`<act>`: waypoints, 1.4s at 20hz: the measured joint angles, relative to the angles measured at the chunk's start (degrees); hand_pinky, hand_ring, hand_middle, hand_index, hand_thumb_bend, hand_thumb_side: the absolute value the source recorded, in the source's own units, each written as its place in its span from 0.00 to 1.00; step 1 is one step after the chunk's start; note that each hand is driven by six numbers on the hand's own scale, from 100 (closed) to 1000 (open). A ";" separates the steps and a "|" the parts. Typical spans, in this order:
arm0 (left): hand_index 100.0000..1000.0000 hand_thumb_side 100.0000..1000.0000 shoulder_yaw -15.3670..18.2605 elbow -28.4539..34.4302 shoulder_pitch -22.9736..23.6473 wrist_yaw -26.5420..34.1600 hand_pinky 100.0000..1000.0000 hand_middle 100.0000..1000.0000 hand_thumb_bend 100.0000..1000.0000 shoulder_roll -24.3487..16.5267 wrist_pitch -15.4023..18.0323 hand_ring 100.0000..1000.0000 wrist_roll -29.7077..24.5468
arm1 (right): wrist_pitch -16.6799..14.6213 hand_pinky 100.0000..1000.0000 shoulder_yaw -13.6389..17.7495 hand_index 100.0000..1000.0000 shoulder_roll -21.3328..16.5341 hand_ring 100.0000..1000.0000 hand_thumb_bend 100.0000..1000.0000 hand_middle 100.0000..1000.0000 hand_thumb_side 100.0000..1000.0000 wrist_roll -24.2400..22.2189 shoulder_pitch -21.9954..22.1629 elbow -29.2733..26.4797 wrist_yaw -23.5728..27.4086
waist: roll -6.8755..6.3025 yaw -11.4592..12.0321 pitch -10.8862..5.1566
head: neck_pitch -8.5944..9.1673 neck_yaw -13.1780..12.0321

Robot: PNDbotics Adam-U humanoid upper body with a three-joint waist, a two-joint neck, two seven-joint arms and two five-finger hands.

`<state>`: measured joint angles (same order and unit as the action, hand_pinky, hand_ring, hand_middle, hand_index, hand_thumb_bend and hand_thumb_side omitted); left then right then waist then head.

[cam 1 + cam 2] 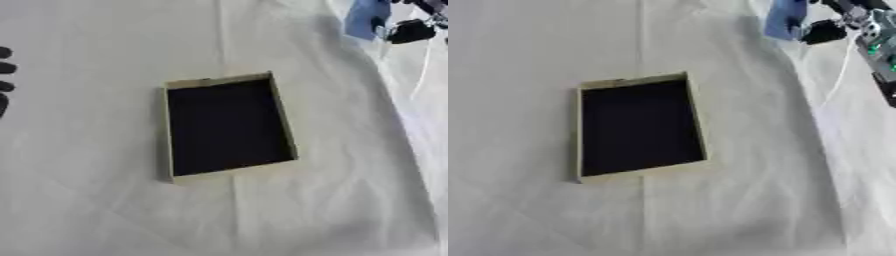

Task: Pick up objects on the table and place them in the box.

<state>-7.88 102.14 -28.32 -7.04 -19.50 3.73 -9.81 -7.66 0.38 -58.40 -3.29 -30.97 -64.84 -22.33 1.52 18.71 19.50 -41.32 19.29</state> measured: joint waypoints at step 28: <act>0.89 0.69 0.91 -0.07 1.65 -0.03 0.66 0.74 0.55 -0.02 -0.12 0.75 1.51 | -5.45 0.84 -11.92 0.44 2.00 0.78 0.00 0.37 0.09 -14.72 5.18 -44.64 -2.55 | -0.20 -6.28 -5.80 | -0.50 -1.54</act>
<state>-6.96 102.06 -26.67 -7.07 -19.51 3.61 -8.30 -13.11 -11.54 -56.40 -18.01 -25.78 -109.48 -24.88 1.32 12.43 13.70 -41.82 17.75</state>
